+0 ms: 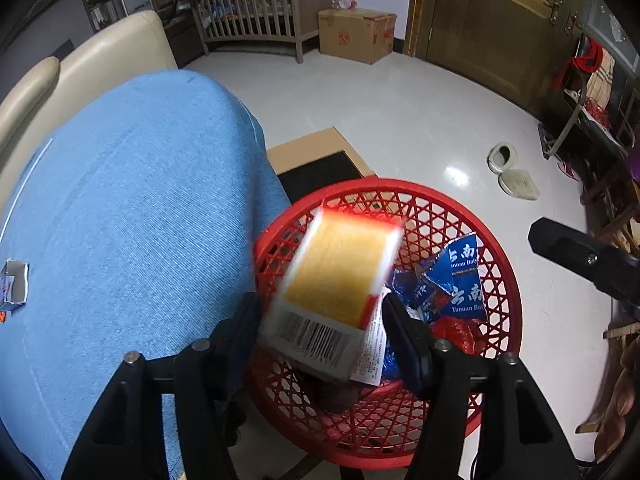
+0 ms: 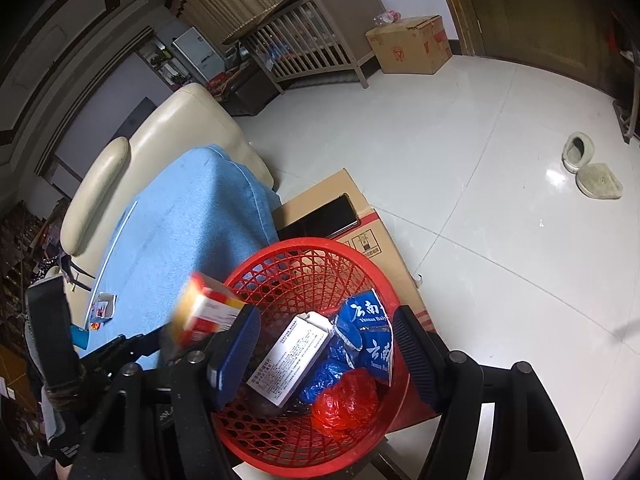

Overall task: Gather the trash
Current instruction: 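Open both tools to drop the red bag and medicine box into the wastebasket, then move both tools back over the table toward the foil packet and orange wrapper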

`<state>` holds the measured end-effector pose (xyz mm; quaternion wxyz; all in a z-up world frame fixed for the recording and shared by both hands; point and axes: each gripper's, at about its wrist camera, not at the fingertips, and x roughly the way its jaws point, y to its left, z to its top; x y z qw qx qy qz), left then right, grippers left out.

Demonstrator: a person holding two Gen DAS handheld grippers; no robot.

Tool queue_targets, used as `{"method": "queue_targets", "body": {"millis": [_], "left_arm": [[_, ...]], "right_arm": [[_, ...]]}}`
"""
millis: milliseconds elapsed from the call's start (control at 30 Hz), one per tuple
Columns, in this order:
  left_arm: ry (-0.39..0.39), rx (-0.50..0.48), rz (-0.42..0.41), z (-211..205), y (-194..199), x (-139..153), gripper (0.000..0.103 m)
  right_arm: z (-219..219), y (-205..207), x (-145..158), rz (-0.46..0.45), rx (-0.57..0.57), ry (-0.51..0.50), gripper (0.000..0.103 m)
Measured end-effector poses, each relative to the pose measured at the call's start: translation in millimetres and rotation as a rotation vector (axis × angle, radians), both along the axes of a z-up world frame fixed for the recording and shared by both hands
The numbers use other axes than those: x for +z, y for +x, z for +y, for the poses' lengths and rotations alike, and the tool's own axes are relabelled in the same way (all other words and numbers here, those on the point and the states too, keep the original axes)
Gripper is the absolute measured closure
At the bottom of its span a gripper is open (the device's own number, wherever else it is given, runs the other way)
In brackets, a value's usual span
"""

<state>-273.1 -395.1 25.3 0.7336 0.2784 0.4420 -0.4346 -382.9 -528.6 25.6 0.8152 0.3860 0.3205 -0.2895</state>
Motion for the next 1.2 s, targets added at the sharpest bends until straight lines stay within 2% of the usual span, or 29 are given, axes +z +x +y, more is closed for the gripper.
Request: {"method": "queue_targets", "body": {"millis": [300, 567, 733, 967, 1200], "left_arm": [[-0.061, 0.026, 0.042, 20.6, 10.8, 13.4, 0.034], [-0.160, 0.187, 0.067, 82.3, 56.8, 36.1, 0.034], [-0.189, 0.314, 0.077, 133.2, 87.6, 36.9, 0.033], [-0.214, 0.504, 0.095, 210.9, 128.0, 25.1, 0.033], [-0.237, 0.702, 0.117, 294.2, 164.8, 10.6, 0.033]], "right_arm": [[5.1, 5.6, 10.3, 0.010, 0.000, -0.028, 0.031], [22.7, 37.5, 9.2, 0.083, 0.066, -0.023, 0.028], [47.7, 80.4, 0.6, 0.184, 0.173, -0.012, 0.028], [91.3, 145.9, 3.8, 0.229, 0.353, -0.065, 0.028], [167.6, 247.9, 26.7, 0.210, 0.707, -0.234, 0.028]]}}
